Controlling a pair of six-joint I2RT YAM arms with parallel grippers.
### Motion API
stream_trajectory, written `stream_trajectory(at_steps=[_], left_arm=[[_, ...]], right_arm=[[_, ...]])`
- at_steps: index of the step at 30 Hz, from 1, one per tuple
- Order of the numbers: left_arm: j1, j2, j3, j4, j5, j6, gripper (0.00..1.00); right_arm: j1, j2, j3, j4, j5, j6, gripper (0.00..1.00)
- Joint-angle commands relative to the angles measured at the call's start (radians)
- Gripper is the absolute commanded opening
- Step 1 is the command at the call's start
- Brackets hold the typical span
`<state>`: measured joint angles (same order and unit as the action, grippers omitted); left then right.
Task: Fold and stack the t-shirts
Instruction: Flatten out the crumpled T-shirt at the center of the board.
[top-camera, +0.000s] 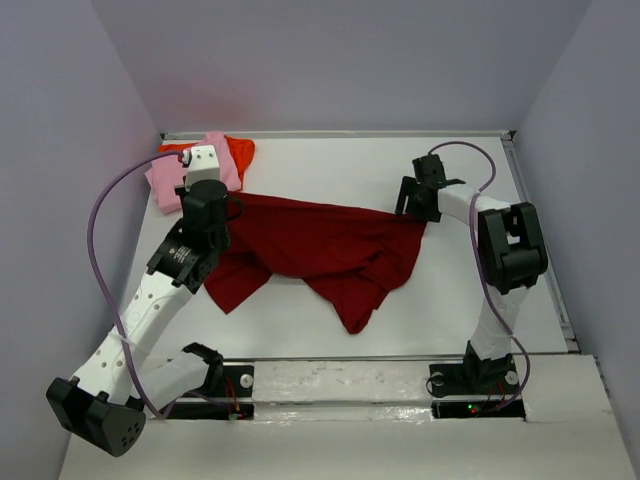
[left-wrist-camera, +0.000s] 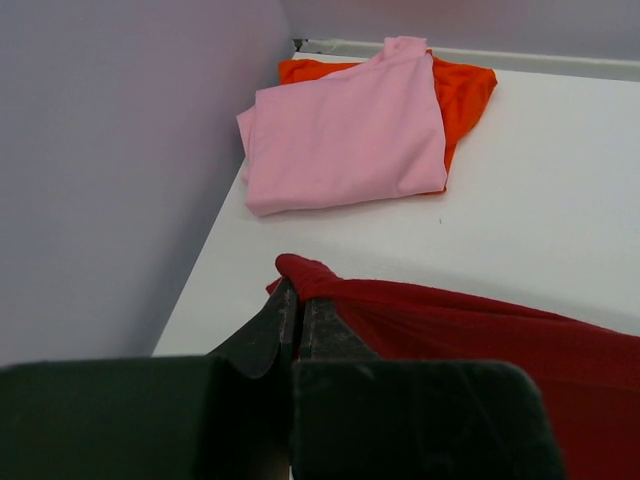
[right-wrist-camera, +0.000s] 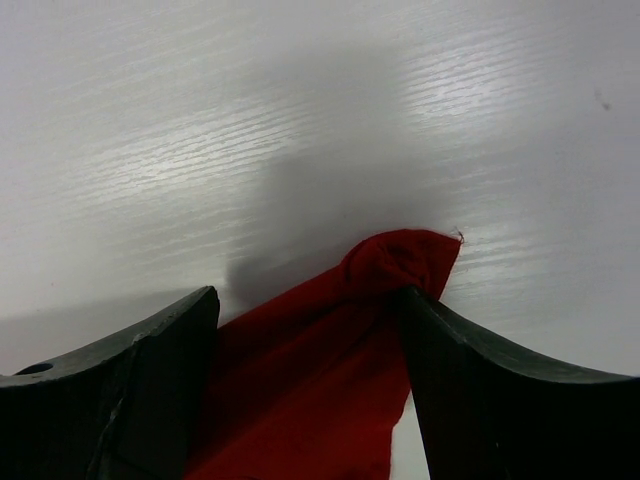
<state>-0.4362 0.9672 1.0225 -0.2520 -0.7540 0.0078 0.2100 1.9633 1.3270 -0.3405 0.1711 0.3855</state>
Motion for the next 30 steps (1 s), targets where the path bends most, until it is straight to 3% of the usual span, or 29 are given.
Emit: stream_trajectory(at_steps=[1, 12, 20, 30], left_arm=[[0.03, -0.021, 0.05, 0.046, -0.113, 0.027, 0.0], [0.051, -0.019, 0.031, 0.042, -0.111, 0.017, 0.0], [0.051, -0.036, 0.004, 0.059, 0.04, -0.002, 0.0], [0.05, -0.013, -0.048, 0.111, 0.29, -0.069, 0.0]], right_arm=[[-0.04, -0.024, -0.002, -0.066, 0.108, -0.022, 0.78], [-0.06, -0.11, 0.014, -0.091, 0.202, -0.019, 0.78], [-0.041, -0.064, 0.038, -0.063, -0.043, 0.0, 0.75], [0.06, 0.025, 0.087, -0.037, -0.127, 0.006, 0.74]])
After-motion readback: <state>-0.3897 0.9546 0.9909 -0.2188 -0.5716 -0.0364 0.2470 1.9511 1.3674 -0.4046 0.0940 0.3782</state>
